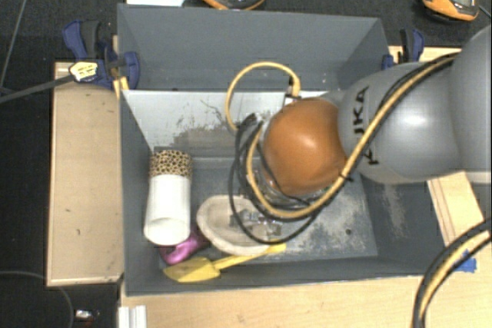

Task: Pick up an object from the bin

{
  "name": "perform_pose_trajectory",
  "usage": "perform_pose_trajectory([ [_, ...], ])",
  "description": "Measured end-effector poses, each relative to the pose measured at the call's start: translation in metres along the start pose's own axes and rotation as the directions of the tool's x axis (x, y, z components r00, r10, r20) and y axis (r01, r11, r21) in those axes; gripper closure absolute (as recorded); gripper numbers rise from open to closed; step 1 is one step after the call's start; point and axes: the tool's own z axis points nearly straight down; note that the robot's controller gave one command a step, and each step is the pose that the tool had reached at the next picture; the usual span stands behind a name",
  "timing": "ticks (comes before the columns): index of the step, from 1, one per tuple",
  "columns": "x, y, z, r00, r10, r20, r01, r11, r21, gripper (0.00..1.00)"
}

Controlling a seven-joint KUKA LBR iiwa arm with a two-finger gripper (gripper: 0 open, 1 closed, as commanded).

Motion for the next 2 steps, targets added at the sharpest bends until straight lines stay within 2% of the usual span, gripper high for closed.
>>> perform_pose_trajectory([
  [1,0.000,0.001,-0.003,1.000,0.002,0.001,-0.002,1.000,-0.001,1.00],
  [2,0.000,0.002,-0.053,1.000,0.003,0.000,-0.003,1.000,-0.005,1.00],
])
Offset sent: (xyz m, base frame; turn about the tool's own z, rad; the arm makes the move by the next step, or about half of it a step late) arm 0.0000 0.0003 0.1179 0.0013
